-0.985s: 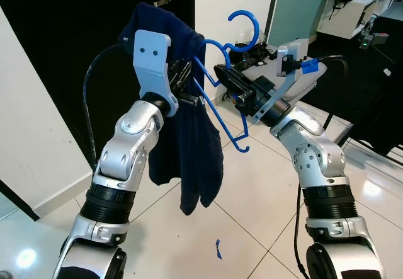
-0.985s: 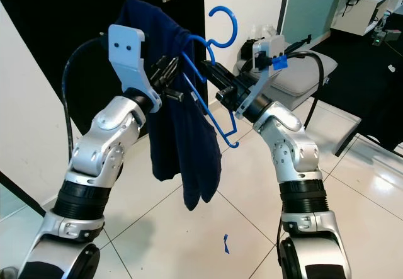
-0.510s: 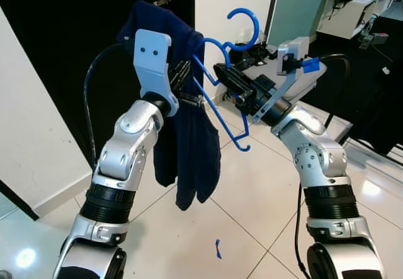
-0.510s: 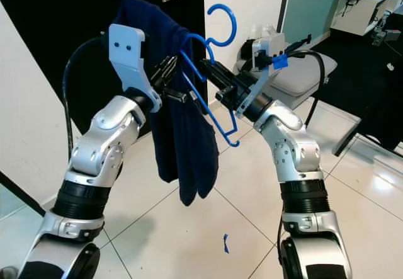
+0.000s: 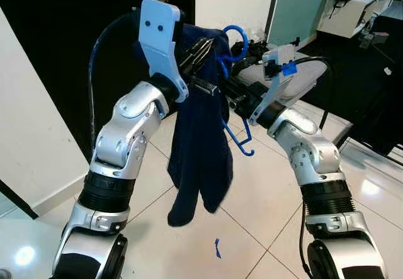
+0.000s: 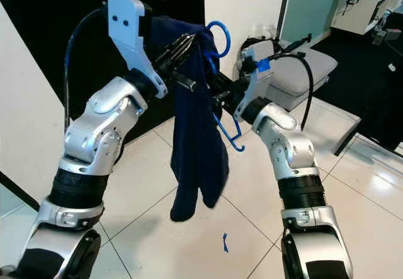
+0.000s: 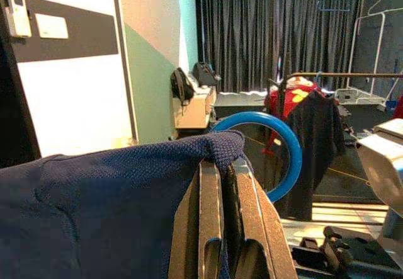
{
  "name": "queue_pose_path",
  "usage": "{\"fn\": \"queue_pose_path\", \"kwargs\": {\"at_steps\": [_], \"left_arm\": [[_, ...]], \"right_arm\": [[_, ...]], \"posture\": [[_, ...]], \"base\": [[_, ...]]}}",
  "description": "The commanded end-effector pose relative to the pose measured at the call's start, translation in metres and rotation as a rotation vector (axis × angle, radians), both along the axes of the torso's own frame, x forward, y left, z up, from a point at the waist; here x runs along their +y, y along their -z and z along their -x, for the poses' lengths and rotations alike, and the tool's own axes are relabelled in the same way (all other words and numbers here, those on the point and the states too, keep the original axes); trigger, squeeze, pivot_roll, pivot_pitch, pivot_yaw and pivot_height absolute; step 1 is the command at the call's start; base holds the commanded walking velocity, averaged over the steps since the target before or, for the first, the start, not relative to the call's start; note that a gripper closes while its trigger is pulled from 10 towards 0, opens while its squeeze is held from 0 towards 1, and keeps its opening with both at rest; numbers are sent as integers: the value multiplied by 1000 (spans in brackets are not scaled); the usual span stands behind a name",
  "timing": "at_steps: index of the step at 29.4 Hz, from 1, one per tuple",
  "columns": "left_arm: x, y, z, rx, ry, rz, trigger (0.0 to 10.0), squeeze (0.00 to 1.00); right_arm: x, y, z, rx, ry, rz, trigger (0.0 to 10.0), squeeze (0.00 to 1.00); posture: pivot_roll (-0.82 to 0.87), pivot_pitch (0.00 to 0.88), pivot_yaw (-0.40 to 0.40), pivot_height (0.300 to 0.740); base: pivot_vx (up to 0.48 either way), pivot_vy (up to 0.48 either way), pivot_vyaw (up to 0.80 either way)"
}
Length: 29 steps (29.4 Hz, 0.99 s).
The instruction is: Hang hanger
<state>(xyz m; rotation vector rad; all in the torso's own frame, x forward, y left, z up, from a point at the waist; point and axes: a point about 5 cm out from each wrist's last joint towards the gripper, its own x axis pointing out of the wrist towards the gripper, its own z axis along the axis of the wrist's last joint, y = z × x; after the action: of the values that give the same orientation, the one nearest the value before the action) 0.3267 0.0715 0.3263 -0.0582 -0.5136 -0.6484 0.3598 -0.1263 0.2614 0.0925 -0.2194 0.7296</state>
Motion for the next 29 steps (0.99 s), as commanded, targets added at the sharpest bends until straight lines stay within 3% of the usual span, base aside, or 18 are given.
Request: {"fn": "queue_pose_path", "kwargs": {"at_steps": [1,4,5,7,8,11,17,18,19,20,29], "left_arm": [[-8,-6,10,-39,73,-9,431,0],[-9,-6,10,-38,82,-12,431,0],[-11,-1,10,-23,88,-34,1412,0],[-11,-1,10,-23,88,-34,1412,0],[-15,11,7,16,81,-102,10000,0],[-18,28,3,77,52,-184,10000,0],[-23,38,2,118,64,-228,10000,0],[-24,40,2,128,73,-238,10000,475],[-25,41,3,134,78,-244,10000,475],[-25,43,3,139,76,-256,10000,1000],[-16,36,6,111,114,-296,10000,1000]], "right_arm": [[0,1,-1,0,6,12,0,0],[0,1,-1,0,8,13,0,0],[-1,-2,-1,-10,9,0,0,0],[-1,-2,-1,-10,9,0,0,0],[-1,-8,0,-29,-3,-27,0,0],[-1,-16,3,-58,-29,-72,0,0],[2,-21,8,-78,-75,-97,0,0],[3,-21,9,-81,-82,-100,0,0],[3,-22,9,-83,-84,-102,0,0],[3,-22,9,-84,-86,-105,0,0],[3,-19,13,-81,-118,-91,0,0]], "posture": [[107,70,-2,740],[107,70,-2,740],[104,70,3,740],[104,70,3,740],[102,69,5,740],[100,69,6,740],[96,69,7,740],[96,69,7,740],[96,69,7,740],[95,71,11,740],[93,73,12,740]], "base": [[0,0,0],[0,0,0],[0,0,0],[0,0,0],[0,0,0],[0,0,0],[0,0,0],[0,0,0],[0,0,0],[0,0,0],[0,0,0]]}}
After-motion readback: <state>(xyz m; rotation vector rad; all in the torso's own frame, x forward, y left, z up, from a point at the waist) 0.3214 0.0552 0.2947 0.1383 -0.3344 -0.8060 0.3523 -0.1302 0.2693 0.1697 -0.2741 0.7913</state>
